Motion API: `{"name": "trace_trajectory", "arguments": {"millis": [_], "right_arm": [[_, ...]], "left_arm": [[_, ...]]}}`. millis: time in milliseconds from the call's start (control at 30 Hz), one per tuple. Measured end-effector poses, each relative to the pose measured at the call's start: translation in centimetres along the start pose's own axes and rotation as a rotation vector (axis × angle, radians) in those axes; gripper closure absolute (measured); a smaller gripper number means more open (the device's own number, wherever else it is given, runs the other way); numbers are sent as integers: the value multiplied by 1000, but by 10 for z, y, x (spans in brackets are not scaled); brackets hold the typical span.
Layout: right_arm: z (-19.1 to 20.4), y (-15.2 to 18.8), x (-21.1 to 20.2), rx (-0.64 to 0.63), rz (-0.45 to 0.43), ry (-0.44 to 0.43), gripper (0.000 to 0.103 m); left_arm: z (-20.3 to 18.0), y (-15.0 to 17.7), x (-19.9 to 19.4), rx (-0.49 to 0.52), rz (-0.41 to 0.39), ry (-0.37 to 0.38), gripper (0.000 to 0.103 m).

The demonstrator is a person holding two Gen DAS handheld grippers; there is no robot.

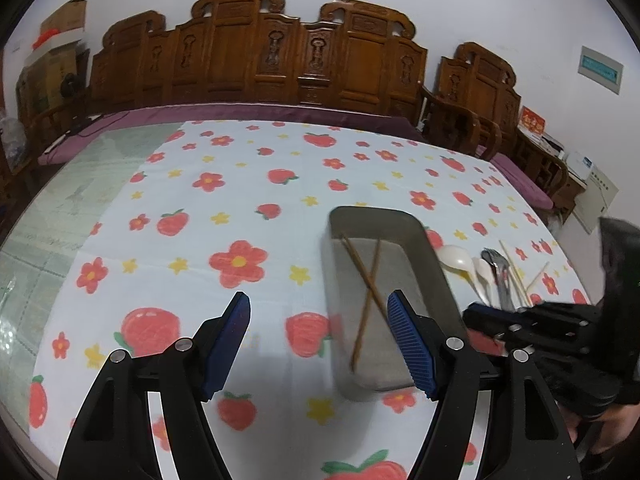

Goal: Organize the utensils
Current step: 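Move the right tool to the pile and grasp the white plastic fork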

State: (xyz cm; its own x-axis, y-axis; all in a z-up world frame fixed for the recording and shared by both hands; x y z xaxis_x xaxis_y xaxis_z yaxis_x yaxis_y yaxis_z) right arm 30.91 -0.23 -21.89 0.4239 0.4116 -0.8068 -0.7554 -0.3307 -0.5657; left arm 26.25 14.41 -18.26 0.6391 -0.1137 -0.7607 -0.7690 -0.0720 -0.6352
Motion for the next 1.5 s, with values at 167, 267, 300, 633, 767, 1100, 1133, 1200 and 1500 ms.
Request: {"name": "trace_trajectory", "arguments": {"millis": [167, 267, 300, 633, 767, 1100, 1133, 1200, 1500], "right_arm": [[-31, 12, -43, -8, -55, 71, 95], [-62, 22, -67, 20, -78, 124, 95], [-70, 25, -71, 26, -83, 138, 95], [-143, 70, -67, 70, -45, 254, 84], [-161, 82, -50, 99, -31, 247, 82], [-183, 94, -27, 164, -14, 177, 67], [-184, 94, -25, 168, -7, 169, 67], [-186, 96, -23, 181, 1, 150, 67], [-190, 99, -21, 252, 4, 39, 80]], "left_arm": [[-28, 4, 0, 38, -7, 28, 35], [-45, 5, 0, 67, -15, 38, 35], [-50, 6, 0, 70, -18, 44, 35], [-98, 16, 4, 99, -27, 90, 35], [-115, 25, 5, 114, -26, 96, 35], [-146, 38, 8, 159, -20, 91, 35], [-149, 40, 9, 165, -13, 88, 35], [-152, 43, 11, 173, -6, 81, 35], [-171, 53, 18, 223, 15, 53, 35]]}}
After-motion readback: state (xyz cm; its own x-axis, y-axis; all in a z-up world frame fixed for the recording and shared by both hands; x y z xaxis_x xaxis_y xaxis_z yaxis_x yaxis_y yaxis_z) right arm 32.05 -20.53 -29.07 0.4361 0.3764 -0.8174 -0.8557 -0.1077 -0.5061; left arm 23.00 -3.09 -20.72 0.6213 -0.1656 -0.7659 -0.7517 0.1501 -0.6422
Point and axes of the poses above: each gripper's, at about its wrist camera, not at the fingertips, and x roughly the way its jaws point, z to its left, y to its underside, the point moved 5 cm from there along x, roughly the way its jaws point, and after that the axes turned 6 degrees about z, right-handed, at the moved point
